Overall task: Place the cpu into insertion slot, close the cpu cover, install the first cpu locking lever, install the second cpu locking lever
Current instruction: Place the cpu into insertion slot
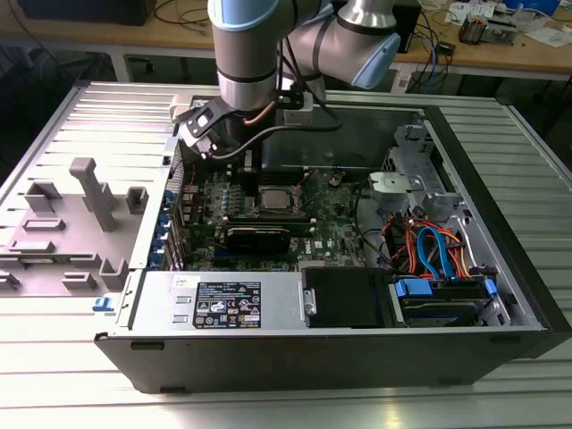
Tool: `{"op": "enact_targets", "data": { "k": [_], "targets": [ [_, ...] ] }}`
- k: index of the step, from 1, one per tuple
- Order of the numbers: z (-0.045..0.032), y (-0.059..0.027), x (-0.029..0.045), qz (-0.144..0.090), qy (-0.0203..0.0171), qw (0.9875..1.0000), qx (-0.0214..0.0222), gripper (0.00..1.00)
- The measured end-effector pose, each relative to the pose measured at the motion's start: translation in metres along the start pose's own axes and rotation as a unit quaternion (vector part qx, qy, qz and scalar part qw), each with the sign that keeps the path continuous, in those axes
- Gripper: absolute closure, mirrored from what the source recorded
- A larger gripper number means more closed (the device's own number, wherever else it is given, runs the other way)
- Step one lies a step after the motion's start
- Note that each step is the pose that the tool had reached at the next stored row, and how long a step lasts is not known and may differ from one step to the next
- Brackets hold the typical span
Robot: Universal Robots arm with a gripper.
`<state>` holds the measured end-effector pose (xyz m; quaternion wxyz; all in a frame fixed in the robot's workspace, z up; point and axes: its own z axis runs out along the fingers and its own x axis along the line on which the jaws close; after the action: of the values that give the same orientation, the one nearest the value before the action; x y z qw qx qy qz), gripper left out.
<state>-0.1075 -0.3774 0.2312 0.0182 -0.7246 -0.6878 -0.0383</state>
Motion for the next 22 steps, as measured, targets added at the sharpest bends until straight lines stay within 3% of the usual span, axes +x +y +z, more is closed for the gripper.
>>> {"op": "enact_targets", "data": {
  "k": [10,15,22],
  "targets": [
    [0.0010,-0.0011,-0.0001,0.000,-0.0008,1.0000,0.0011,0.39],
    [0.0013,0.0120,0.0005,0.000,-0.0019,1.0000,0.0028,0.39],
    [0.0021,0.0372,0.0019,0.000,-0.0076,1.0000,0.0040,0.39]
  ]
}}
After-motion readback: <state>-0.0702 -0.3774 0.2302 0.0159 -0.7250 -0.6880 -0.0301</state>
